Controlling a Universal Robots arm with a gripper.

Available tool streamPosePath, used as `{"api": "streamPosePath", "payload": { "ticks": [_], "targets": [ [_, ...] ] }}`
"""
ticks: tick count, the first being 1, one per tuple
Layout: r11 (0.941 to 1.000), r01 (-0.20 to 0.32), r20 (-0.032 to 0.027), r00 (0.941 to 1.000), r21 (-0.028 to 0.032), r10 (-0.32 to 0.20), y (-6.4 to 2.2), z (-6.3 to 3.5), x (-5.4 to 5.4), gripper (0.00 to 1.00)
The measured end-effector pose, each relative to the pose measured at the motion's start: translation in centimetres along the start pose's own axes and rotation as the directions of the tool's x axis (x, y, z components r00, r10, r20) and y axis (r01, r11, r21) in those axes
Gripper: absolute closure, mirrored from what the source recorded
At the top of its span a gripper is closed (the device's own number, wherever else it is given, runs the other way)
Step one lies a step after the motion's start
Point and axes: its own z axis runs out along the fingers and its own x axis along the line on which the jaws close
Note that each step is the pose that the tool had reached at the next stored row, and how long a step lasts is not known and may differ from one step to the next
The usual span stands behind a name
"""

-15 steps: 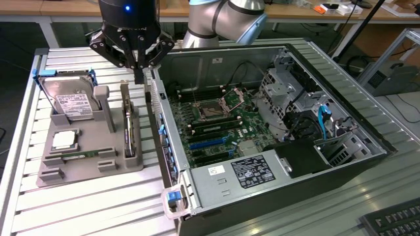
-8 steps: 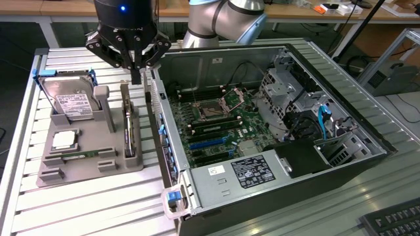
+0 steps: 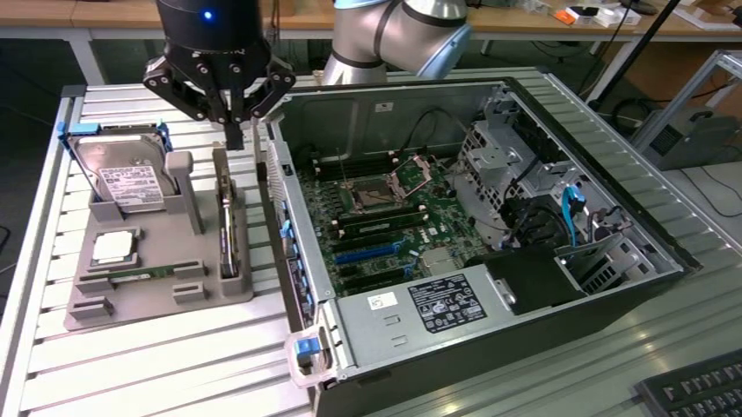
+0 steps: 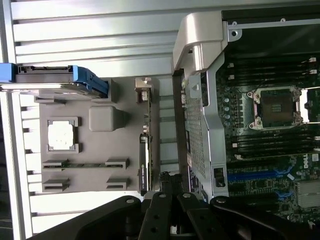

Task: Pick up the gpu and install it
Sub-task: 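Reach for the gpu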

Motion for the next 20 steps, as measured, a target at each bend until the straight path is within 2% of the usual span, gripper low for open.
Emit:
{"api": "streamPosePath", "payload": {
  "ticks": [20],
  "targets": [
    [1.0000,0.000,0.0000,1.0000,0.0000,0.000,-0.10,0.06,1.2,0.89]
  ]
}}
